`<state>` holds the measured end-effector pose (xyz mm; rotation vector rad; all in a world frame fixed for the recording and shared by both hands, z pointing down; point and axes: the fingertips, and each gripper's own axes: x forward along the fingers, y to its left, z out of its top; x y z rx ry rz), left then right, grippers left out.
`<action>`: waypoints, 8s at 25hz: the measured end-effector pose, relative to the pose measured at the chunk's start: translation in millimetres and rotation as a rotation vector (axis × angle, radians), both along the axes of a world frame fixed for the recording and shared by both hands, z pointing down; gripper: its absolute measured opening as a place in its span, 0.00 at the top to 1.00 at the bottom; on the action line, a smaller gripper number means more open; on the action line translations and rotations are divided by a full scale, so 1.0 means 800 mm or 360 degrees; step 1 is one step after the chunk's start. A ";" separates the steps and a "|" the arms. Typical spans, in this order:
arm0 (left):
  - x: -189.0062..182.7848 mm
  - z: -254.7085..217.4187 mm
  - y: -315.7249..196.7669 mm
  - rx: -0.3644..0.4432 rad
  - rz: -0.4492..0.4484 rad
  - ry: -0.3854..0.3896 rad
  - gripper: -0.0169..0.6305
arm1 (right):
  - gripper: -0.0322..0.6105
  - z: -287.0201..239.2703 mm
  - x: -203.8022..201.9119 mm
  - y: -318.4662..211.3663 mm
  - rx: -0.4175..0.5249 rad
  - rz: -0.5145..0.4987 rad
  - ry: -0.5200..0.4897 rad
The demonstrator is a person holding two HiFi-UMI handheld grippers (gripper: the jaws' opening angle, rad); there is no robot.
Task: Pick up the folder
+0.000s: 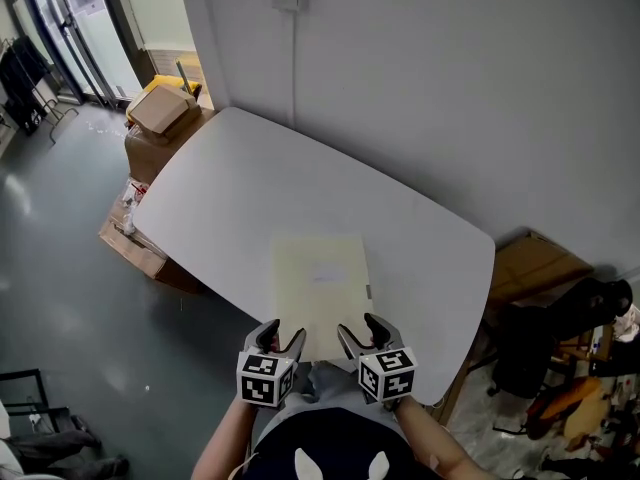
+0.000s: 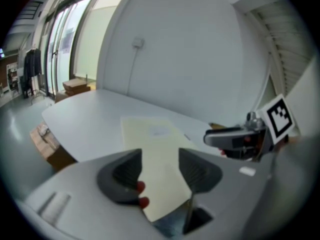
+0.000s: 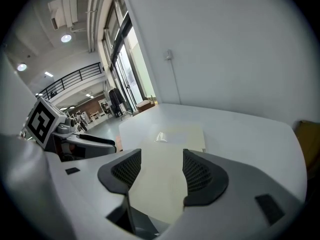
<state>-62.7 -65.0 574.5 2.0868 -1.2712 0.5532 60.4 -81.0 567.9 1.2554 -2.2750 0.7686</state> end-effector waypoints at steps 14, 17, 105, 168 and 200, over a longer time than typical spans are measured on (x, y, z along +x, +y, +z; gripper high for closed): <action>-0.013 0.040 -0.029 -0.0125 -0.0054 -0.0060 0.61 | 0.54 0.057 0.029 -0.029 -0.0231 0.0013 0.0096; -0.015 0.049 -0.032 -0.0161 -0.0061 -0.0073 0.60 | 0.54 0.065 0.034 -0.036 -0.0257 0.0024 0.0105; -0.023 0.145 -0.048 -0.0859 -0.0057 0.0613 0.50 | 0.48 0.146 0.052 -0.069 -0.0812 -0.0061 -0.0456; -0.036 -0.054 -0.013 0.0057 -0.0043 0.0405 0.50 | 0.49 -0.072 0.031 -0.029 0.0206 -0.0173 -0.0288; -0.048 -0.114 0.129 0.0302 -0.0042 0.0394 0.50 | 0.49 -0.129 0.022 0.121 0.0400 -0.0109 -0.0298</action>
